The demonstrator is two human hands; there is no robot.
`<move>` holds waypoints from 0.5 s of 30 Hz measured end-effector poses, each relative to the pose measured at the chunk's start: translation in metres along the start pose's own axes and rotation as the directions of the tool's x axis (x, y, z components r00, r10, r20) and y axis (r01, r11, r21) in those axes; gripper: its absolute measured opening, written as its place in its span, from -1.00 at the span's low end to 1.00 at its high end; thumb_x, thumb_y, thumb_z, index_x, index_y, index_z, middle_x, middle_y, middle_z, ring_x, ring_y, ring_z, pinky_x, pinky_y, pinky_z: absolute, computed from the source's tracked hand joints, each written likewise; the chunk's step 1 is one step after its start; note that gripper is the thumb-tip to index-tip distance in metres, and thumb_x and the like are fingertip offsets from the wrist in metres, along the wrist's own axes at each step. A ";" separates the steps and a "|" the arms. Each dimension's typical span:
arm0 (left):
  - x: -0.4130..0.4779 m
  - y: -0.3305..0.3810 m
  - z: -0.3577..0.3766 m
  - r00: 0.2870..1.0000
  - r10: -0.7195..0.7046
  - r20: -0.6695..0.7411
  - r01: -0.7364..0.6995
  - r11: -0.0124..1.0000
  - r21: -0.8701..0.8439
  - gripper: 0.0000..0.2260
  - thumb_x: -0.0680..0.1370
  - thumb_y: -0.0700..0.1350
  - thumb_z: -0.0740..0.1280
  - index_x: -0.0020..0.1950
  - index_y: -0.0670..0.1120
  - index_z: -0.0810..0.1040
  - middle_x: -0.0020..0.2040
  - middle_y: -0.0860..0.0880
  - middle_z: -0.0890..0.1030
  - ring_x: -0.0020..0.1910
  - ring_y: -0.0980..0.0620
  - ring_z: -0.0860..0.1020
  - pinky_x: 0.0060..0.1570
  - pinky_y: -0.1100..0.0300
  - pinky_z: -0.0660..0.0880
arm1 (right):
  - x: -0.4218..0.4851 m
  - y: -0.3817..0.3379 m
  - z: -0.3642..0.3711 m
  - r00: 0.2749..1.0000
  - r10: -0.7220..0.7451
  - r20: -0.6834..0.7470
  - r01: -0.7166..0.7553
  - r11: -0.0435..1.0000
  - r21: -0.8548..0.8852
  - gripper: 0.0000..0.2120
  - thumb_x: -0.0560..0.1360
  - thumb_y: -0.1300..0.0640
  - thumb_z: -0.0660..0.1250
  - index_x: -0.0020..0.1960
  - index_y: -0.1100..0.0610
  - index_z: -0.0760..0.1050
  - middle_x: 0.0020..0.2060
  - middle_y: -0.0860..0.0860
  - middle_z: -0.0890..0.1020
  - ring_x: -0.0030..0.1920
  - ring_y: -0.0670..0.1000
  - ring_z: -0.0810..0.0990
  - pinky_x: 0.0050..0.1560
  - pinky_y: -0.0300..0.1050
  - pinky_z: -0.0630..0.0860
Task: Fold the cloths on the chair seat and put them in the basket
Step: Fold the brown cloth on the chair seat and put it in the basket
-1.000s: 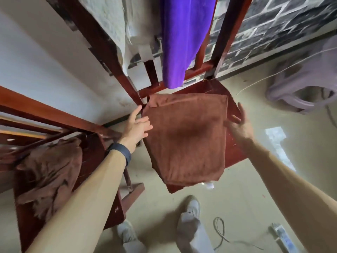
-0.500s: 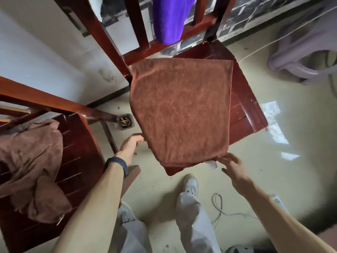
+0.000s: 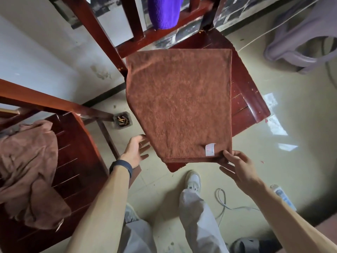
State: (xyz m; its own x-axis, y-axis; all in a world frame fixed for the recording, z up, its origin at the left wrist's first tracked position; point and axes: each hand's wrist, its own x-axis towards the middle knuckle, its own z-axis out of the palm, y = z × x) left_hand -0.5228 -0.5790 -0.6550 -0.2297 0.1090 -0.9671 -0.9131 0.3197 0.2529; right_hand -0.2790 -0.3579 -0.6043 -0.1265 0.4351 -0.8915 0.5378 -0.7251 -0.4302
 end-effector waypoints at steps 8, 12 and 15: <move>0.012 -0.007 -0.003 0.997 0.015 0.081 -0.004 0.991 -0.134 -0.88 0.51 -0.11 0.26 -0.23 -0.03 0.49 -0.31 -0.04 0.55 -0.21 -0.04 0.53 0.09 0.03 0.43 | -0.002 0.007 0.003 0.999 -0.002 -0.045 0.005 0.999 0.047 -0.90 0.58 0.21 0.38 -0.07 0.11 0.47 -0.18 0.09 0.72 -0.17 0.06 0.73 -0.06 -0.05 0.62; -0.011 -0.011 -0.021 0.997 0.072 0.008 -0.071 0.994 -0.081 -0.95 0.58 -0.09 0.36 -0.08 0.00 0.57 -0.23 -0.01 0.65 -0.22 0.06 0.55 -0.20 0.20 0.44 | -0.013 0.000 0.006 0.998 -0.030 -0.062 0.035 0.996 0.082 -0.86 0.59 0.25 0.32 -0.10 0.06 0.43 -0.19 0.06 0.68 -0.16 0.09 0.72 -0.03 -0.04 0.63; -0.035 -0.016 -0.041 0.984 0.153 -0.089 -0.160 0.984 -0.083 -0.77 0.54 -0.15 0.43 0.19 -0.10 0.55 0.00 -0.11 0.64 -0.18 0.02 0.58 -0.36 0.23 0.49 | -0.020 -0.006 0.008 0.998 -0.022 -0.055 0.029 0.989 0.145 -0.89 0.59 0.20 0.32 -0.10 0.08 0.44 -0.21 0.04 0.61 -0.12 0.09 0.71 0.00 -0.04 0.64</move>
State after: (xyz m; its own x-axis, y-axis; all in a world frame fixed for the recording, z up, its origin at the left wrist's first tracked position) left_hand -0.5136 -0.6262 -0.6258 -0.3956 0.0725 -0.9156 -0.8892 0.2194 0.4016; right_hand -0.2866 -0.3665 -0.5847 -0.0920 0.4792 -0.8728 0.4074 -0.7817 -0.4722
